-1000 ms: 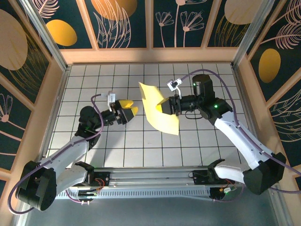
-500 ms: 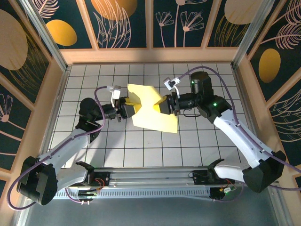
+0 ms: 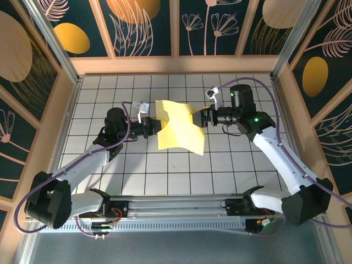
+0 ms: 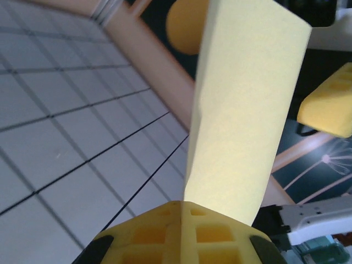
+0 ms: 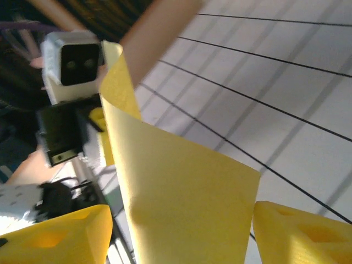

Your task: Fold a paper plane with a square sheet of paper (fold left side to right side)

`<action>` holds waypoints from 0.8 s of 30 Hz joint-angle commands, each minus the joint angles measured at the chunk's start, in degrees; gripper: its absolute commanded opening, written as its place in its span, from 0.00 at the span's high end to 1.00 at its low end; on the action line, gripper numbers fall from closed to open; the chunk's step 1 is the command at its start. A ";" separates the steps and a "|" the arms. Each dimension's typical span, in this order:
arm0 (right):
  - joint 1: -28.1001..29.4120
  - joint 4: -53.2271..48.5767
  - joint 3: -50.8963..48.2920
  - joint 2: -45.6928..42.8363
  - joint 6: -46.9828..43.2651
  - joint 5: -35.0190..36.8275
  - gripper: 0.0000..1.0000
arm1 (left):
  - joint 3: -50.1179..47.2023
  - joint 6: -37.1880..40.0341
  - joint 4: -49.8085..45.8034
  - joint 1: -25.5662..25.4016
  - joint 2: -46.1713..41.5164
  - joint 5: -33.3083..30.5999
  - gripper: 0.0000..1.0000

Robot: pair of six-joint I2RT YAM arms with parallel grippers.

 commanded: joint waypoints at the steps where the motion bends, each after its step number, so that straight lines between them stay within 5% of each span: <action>1: -2.74 2.71 -4.69 0.08 5.57 8.25 0.29 | -1.14 -2.05 -5.05 -0.08 3.06 -3.65 1.00; 8: -4.07 13.09 -14.71 2.65 13.71 8.72 0.28 | -1.51 -1.05 -11.35 -0.08 13.41 -7.24 1.00; 12: -3.21 18.03 -18.65 5.62 16.98 7.95 0.37 | 0.34 0.86 -15.96 -0.08 20.22 -9.58 1.00; 24: 3.31 17.94 -15.51 23.02 18.09 11.83 0.90 | 3.97 4.68 -23.02 -0.08 25.18 -13.22 1.00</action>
